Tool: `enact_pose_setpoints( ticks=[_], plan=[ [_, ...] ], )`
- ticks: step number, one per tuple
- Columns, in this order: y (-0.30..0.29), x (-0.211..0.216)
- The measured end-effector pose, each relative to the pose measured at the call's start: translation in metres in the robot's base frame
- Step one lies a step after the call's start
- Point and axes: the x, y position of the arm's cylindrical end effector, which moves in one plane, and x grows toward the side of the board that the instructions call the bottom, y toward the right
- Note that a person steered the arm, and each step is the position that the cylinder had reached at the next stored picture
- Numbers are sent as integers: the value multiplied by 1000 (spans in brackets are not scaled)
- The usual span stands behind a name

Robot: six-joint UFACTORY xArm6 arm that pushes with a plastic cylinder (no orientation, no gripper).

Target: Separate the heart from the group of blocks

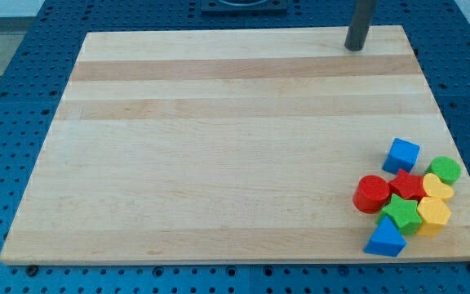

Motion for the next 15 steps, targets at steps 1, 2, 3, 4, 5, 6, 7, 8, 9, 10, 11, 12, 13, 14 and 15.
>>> enact_pose_setpoints(
  ticks=[1,2,3,4,5,6,7,8,9,10,11,12,13,14,15],
  plan=[
    [-7,0],
    [-7,0],
    [10,5],
    [44,36],
    [53,68],
    [53,119],
    [92,167],
    [134,197],
    [138,260],
    [106,325],
    [87,337],
    [81,336],
    [71,331],
    [63,326],
    [53,319]
  ],
)
